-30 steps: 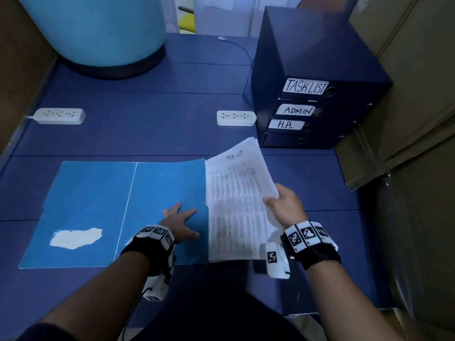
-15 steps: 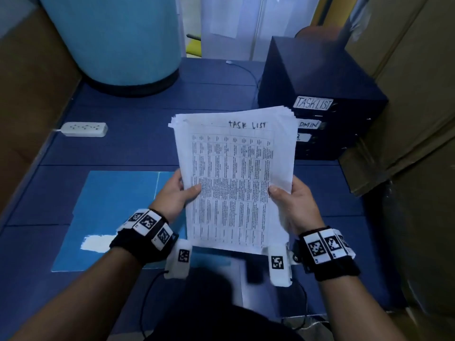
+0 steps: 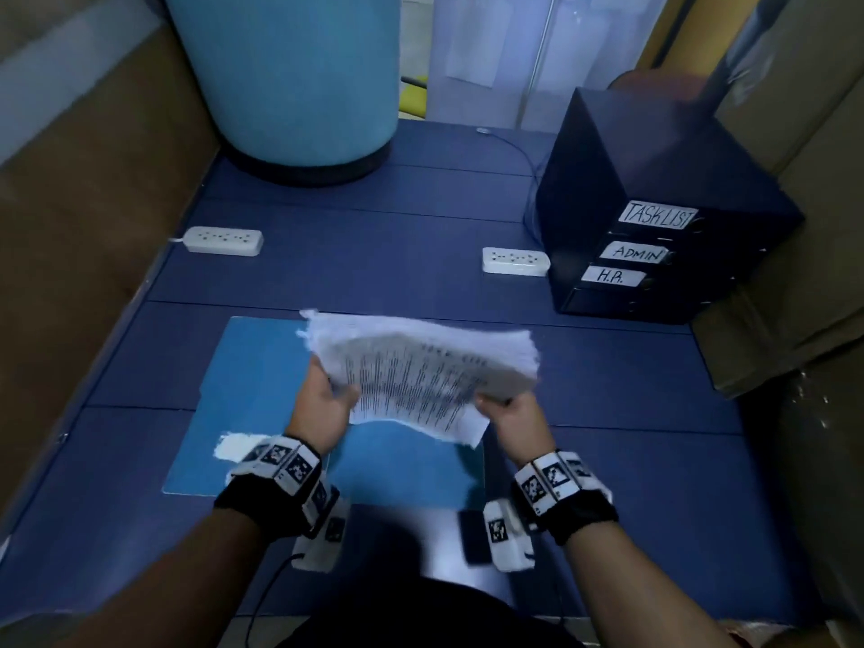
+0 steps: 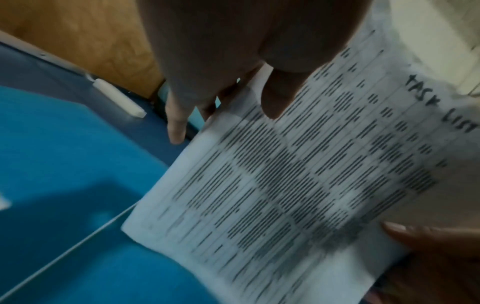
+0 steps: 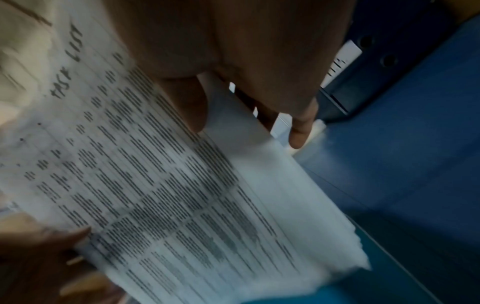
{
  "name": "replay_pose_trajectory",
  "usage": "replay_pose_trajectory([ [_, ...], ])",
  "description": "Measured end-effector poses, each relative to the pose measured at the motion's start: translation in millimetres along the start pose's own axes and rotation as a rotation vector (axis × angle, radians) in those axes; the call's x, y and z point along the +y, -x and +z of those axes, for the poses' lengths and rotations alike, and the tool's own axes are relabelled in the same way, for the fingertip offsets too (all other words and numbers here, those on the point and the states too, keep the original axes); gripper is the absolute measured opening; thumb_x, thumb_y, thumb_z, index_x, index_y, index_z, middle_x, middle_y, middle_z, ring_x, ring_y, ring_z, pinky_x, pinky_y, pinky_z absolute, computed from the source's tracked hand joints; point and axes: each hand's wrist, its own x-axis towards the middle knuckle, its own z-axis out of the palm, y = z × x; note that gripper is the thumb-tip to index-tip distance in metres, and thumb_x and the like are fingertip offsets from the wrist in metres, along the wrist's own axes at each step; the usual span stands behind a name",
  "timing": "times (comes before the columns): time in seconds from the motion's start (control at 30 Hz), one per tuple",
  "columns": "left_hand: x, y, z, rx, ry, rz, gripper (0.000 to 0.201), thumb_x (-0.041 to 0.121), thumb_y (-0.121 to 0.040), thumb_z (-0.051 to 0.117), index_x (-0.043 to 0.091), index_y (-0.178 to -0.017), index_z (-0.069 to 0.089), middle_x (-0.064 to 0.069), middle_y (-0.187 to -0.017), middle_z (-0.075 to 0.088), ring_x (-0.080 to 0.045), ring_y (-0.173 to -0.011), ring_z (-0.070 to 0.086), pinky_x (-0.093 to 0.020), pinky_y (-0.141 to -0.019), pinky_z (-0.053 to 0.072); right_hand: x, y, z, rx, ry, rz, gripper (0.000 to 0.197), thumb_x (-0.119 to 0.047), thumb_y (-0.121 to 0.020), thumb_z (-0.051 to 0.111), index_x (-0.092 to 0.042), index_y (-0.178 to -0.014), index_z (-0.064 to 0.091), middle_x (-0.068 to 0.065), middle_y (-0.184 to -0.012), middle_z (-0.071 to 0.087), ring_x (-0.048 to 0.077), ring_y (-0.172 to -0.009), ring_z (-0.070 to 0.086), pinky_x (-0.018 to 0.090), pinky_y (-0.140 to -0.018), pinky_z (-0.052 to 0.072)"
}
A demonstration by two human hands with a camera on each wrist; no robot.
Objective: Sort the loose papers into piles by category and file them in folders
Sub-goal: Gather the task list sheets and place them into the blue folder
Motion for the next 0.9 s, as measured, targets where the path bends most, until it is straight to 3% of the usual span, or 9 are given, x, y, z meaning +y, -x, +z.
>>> replay_pose_trajectory([
  [0.07, -21.3, 2.2, 5.2, -0.03, -0.081, -0.07, 0.046, -0.003, -0.09, 0.057, 0.002, -0.131, 0.039, -0.004, -0.108, 0.056, -0.023, -0.108, 0.054, -0.031, -0.096, 0.039, 24.7, 0.7, 8.3, -0.027, 0.08, 0.04, 0.024, 0.006, -0.09, 0.059, -0.002, -0.111, 0.065, 0.004, -0.108, 0.066, 0.013, -0.099, 0.059, 0.017, -0.081, 0.041],
  [0.2, -32.3, -1.0, 5.9, -0.051, -0.134, -0.088, 0.045, -0.002, -0.092, 0.053, 0.005, -0.133, 0.037, -0.005, -0.113, 0.058, -0.025, -0.113, 0.056, -0.039, -0.103, 0.04, 47.5, -6.1, 13.1, 0.008, 0.225, 0.022, 0.023, 0.001, -0.093, 0.059, 0.007, -0.115, 0.062, 0.007, -0.109, 0.065, 0.013, -0.103, 0.055, 0.009, -0.074, 0.038],
  [0.3, -32.0, -3.1, 9.1, -0.049, -0.186, -0.113, 0.035, 0.002, -0.095, 0.049, 0.0, -0.129, 0.04, -0.012, -0.109, 0.057, -0.026, -0.107, 0.053, -0.029, -0.091, 0.035, 46.9, -12.8, 10.9, -0.063, 0.335, 0.111, 0.014, -0.008, -0.095, 0.058, 0.0, -0.085, 0.065, 0.005, -0.08, 0.062, 0.013, -0.075, 0.054, 0.013, -0.057, 0.036],
  [0.4, -33.2, -3.3, 11.3, -0.053, -0.259, -0.16, 0.024, 0.006, -0.097, 0.048, -0.004, -0.118, 0.047, -0.018, -0.11, 0.058, -0.032, -0.107, 0.053, -0.029, -0.084, 0.033, 47.7, -13.9, 9.7, -0.088, 0.476, 0.205, 0.04, -0.017, -0.097, 0.057, -0.014, -0.06, 0.043, -0.001, -0.059, 0.041, 0.011, -0.055, 0.035, 0.022, -0.049, 0.029],
  [0.5, -34.1, -9.7, 9.1, -0.05, -0.266, -0.159, 0.015, 0.005, -0.096, 0.05, 0.003, -0.11, 0.053, -0.012, -0.102, 0.059, -0.029, -0.102, 0.055, -0.026, -0.081, 0.034, 51.7, -14.9, 10.8, -0.038, 0.355, 0.179, 0.03, -0.013, -0.097, 0.057, -0.022, -0.069, 0.048, -0.01, -0.068, 0.047, 0.005, -0.063, 0.043, 0.021, -0.063, 0.037],
  [0.57, -35.8, -14.2, 7.4, -0.047, -0.288, -0.137, 0.017, 0.008, -0.096, 0.051, 0.005, -0.112, 0.054, -0.009, -0.101, 0.06, -0.027, -0.098, 0.056, -0.028, -0.082, 0.037, 52.7, -14.8, 9.9, -0.015, 0.229, 0.17, 0.011, -0.012, -0.095, 0.058, -0.021, -0.09, 0.061, -0.007, -0.086, 0.063, 0.009, -0.082, 0.059, 0.024, -0.078, 0.043],
  [0.63, -38.1, -18.6, 6.9, -0.058, -0.322, -0.156, 0.018, 0.011, -0.097, 0.049, 0.006, -0.113, 0.056, -0.004, -0.102, 0.06, -0.023, -0.094, 0.055, -0.029, -0.085, 0.039, 55.5, -15.0, 10.2, -0.042, 0.139, 0.173, 0.022, -0.008, -0.094, 0.057, -0.022, -0.11, 0.062, -0.011, -0.101, 0.067, 0.005, -0.095, 0.062, 0.024, -0.086, 0.044],
  [0.8, -51.1, -25.4, 14.0, -0.117, -0.468, -0.243, 0.017, 0.017, -0.097, 0.051, 0.003, -0.087, 0.051, -0.005, -0.07, 0.049, -0.023, -0.067, 0.047, -0.03, -0.058, 0.034, 64.6, -19.1, 16.9, -0.042, 0.133, 0.305, 0.019, -0.008, -0.091, 0.056, -0.022, -0.1, 0.065, -0.009, -0.094, 0.072, 0.017, -0.087, 0.068, 0.025, -0.071, 0.05],
  [0.9, -59.7, -26.8, 16.6, -0.177, -0.53, -0.309, 0.017, 0.02, -0.097, 0.051, 0.004, -0.092, 0.051, -0.008, -0.076, 0.051, -0.023, -0.072, 0.046, -0.031, -0.063, 0.034, 69.4, -20.5, 20.1, -0.082, 0.181, 0.383, 0.017, -0.01, -0.093, 0.055, -0.02, -0.104, 0.063, -0.005, -0.096, 0.071, 0.016, -0.082, 0.066, 0.021, -0.064, 0.047],
])
